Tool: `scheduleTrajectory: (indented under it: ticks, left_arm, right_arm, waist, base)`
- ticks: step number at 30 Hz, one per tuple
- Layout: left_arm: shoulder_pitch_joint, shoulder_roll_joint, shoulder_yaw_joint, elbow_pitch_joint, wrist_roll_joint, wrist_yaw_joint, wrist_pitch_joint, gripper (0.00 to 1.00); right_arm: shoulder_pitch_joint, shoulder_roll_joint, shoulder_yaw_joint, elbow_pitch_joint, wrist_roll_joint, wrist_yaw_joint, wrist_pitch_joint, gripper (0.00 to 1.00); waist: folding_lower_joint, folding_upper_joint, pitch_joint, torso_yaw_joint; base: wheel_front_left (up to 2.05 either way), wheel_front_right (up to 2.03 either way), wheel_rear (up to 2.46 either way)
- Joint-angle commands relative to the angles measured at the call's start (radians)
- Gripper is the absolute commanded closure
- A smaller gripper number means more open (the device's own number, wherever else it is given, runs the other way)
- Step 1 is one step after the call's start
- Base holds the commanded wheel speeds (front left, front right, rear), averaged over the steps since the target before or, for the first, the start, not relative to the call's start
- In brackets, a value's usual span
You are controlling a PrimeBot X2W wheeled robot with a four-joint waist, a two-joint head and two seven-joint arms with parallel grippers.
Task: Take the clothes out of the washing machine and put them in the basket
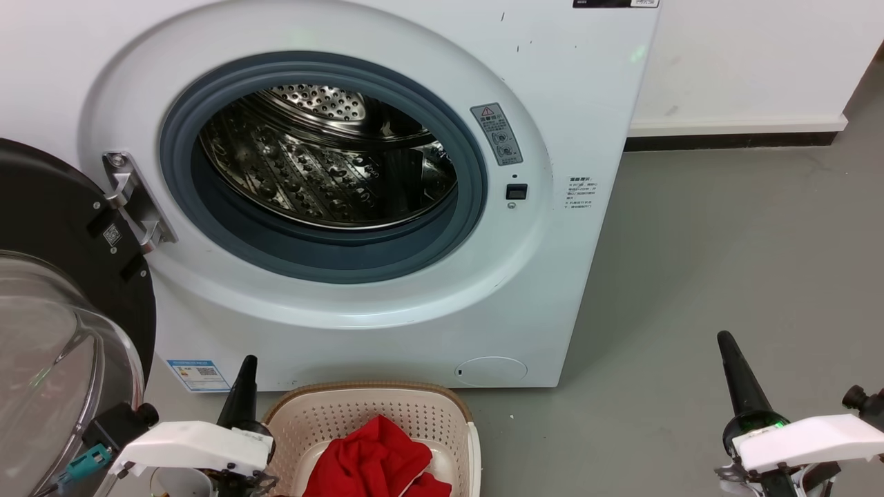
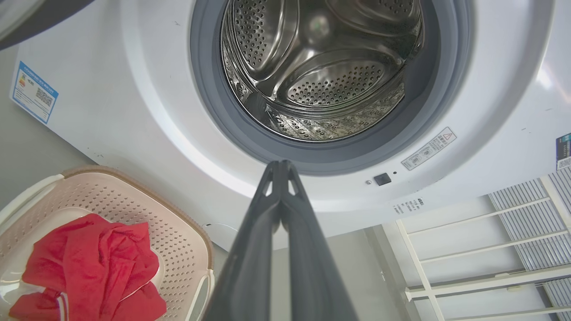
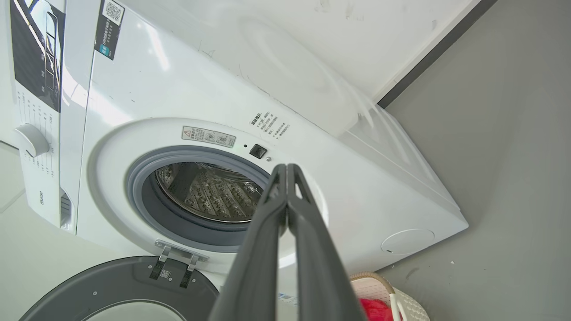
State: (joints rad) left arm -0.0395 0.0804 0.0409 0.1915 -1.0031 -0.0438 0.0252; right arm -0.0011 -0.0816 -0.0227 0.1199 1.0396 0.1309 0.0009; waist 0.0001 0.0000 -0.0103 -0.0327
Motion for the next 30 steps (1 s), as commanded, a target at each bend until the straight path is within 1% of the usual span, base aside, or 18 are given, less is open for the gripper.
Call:
scheduleTrajectory:
  ticks: [1, 30]
  left_arm:
    - [-0.025, -0.001, 0.005, -0.006, -0.020, -0.004, 0.005, 1.00]
    - [-0.052, -0.016, 0.042, 0.025, -0.320, -0.048, 0.049, 1.00]
  right_arm:
    - [-0.025, -0.007, -0.003, -0.003, 0.024, 0.000, 0.001, 1.00]
    - [-0.070, -0.005, -0.025, 0.062, 0.323, 0.000, 0.040, 1.00]
  waist:
    - [0.0000, 0.0000, 0.000, 0.000]
    - [0.0000, 0.0000, 0.006, 0.014]
  base:
    - [0.00, 0.00, 0.00]
    - [0.00, 0.00, 0.00]
